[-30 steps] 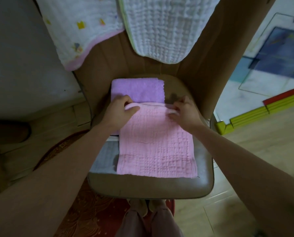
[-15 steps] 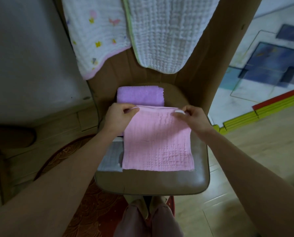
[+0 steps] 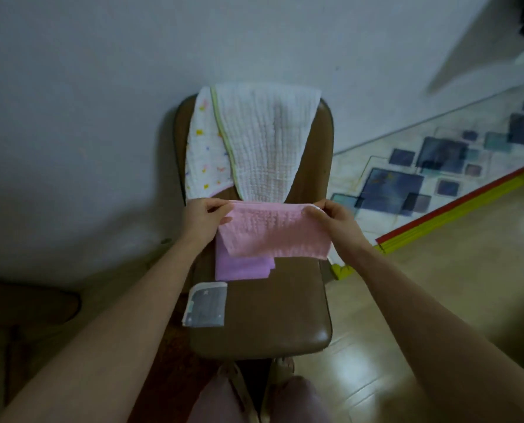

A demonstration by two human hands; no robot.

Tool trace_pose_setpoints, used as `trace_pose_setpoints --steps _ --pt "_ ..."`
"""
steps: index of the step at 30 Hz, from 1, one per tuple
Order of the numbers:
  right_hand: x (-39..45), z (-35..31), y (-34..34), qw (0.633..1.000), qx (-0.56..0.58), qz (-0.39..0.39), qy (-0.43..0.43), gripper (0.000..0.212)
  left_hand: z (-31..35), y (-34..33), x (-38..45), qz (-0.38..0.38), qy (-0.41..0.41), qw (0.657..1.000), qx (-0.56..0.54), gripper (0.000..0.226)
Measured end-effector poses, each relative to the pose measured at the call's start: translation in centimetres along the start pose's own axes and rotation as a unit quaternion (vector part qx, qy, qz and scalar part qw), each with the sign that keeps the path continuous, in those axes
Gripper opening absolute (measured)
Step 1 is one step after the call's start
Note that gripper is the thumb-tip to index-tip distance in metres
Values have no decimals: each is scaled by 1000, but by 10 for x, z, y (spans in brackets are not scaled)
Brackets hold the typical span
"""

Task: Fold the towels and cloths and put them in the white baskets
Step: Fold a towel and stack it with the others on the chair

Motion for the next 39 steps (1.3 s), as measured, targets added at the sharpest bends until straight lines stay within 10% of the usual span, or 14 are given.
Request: trace_pose_setpoints --steps 11,24,39 --pt "-51 -138 17 995 2 55 89 11 163 54 6 30 -115 993 1 7" --pt "-79 -175 22 993 34 18 108 13 197 80 -14 66 -137 988 23 15" --pt "-88 -196 15 966 -92 161 181 19 203 96 -32 95 -164 980 57 10"
Point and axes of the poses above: each hand's wrist, its own x-axis towards the middle knuckle, its own y-axis out of the back of the hand, z = x × y, the point moved 10 cm from there along x, towards the middle knuckle, and after that the axes turned 8 degrees about -y, right-handed, at the moved point
